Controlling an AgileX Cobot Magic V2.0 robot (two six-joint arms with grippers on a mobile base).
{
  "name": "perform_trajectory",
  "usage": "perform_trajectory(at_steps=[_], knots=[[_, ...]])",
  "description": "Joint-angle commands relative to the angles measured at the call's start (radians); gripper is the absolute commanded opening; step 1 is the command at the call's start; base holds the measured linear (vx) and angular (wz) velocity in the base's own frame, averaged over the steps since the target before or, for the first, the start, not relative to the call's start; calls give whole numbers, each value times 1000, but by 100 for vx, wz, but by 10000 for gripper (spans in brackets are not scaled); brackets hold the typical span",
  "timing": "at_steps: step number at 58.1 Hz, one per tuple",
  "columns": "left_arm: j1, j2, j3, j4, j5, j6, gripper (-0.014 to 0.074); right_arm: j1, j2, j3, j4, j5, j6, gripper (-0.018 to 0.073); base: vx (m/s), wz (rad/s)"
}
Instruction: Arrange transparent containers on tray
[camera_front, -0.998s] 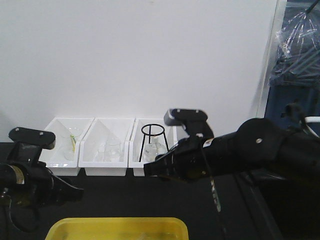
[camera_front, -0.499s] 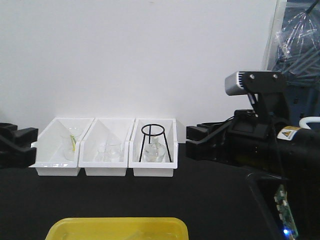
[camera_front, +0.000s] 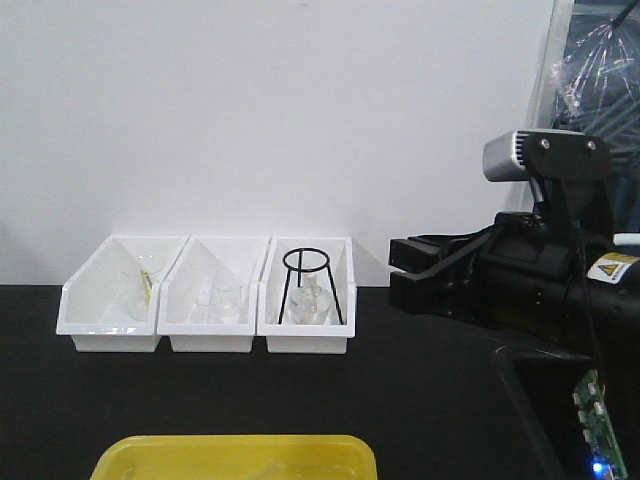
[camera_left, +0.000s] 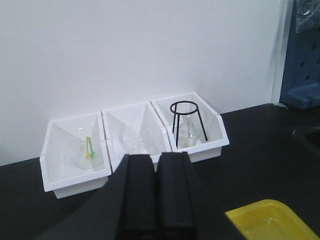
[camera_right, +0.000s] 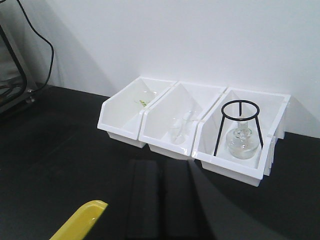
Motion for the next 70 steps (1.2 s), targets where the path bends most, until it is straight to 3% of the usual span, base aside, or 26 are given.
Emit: perform_trajectory(at_steps=[1, 31, 41, 52, 65, 70], knots=[[1, -19, -21, -3, -73, -2, -8, -7, -25, -27, 9, -70, -10, 71, 0, 0], [2, -37, 15, -3, -52, -2, -8, -7, -25, -27, 9, -70, -10, 71, 0, 0], [52, -187, 249, -33, -147, -2, -8, -7, -25, -27, 9, -70, -10, 71, 0, 0], [200, -475, 583, -105, -287, -2, -8, -7, -25, -27, 9, -70, -10, 71, 0, 0], [293, -744, 863, -108, -296, -2, -8, -7, -25, -27, 9, -70, -10, 71, 0, 0], [301, -723, 906, -108, -310, -8, -8, -7, -25, -27, 9, -67, -10, 71, 0, 0]])
